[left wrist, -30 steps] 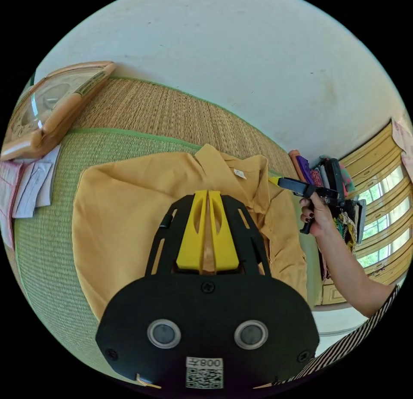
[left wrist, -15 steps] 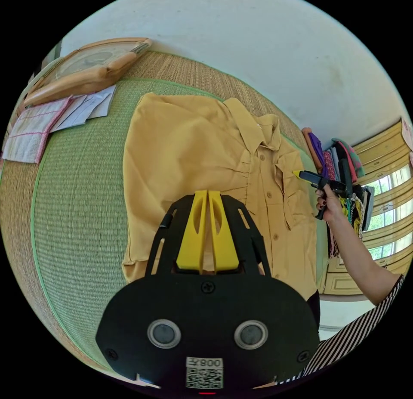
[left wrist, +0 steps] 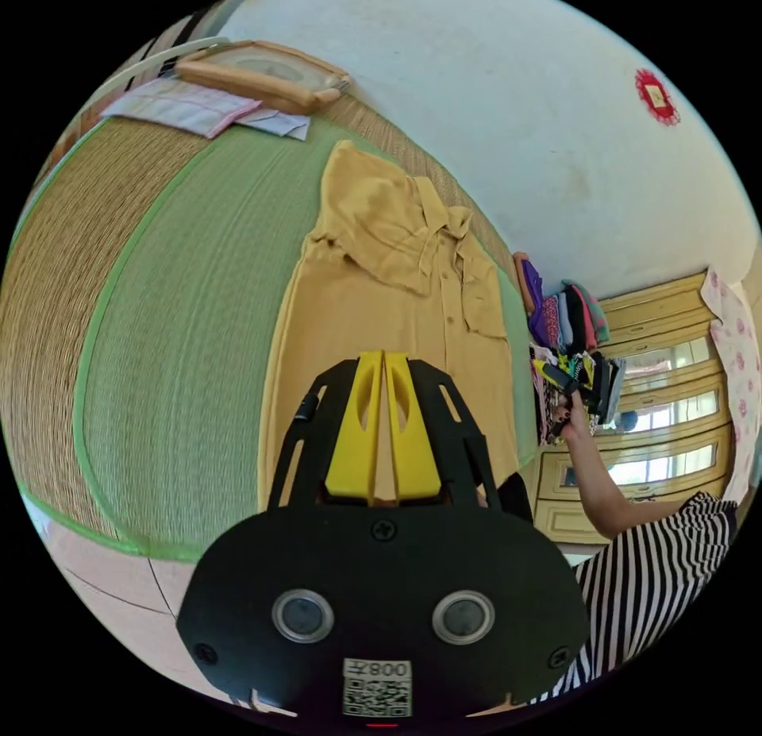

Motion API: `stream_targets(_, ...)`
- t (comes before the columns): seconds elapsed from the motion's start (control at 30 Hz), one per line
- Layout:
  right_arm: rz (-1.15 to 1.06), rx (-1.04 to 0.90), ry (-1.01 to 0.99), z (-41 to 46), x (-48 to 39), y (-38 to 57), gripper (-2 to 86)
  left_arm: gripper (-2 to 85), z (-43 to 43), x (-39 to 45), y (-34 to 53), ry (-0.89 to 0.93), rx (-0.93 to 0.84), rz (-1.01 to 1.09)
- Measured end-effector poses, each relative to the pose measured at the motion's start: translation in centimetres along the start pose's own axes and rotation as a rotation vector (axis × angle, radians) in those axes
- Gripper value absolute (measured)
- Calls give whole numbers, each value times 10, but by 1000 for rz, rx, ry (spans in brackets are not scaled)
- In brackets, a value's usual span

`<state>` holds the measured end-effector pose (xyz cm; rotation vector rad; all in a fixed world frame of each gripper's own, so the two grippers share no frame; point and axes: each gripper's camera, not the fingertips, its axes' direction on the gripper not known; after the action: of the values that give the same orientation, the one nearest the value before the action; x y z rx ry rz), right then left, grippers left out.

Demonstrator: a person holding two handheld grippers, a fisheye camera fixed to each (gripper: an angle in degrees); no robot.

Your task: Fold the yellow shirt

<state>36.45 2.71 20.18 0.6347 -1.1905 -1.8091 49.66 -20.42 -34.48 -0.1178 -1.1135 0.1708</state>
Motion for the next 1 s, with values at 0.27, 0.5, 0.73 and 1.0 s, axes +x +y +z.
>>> stream_targets(0.27,219,25,-54,-34,45,186,25,20,-82,-66,152,24,40,-143)
stream_targets(0.5,268,-17,-77,-21,53,237,49,55,-102,-98,212,5,21,-219)
stream_targets(0.73,236,-31,-44,-15,37,246,71,69,-110,-96,208,-90,-13,-182)
stream_targets(1.0,215,-30,34,-11,22,237,83,83,-113,-98,189,-122,-67,-204)
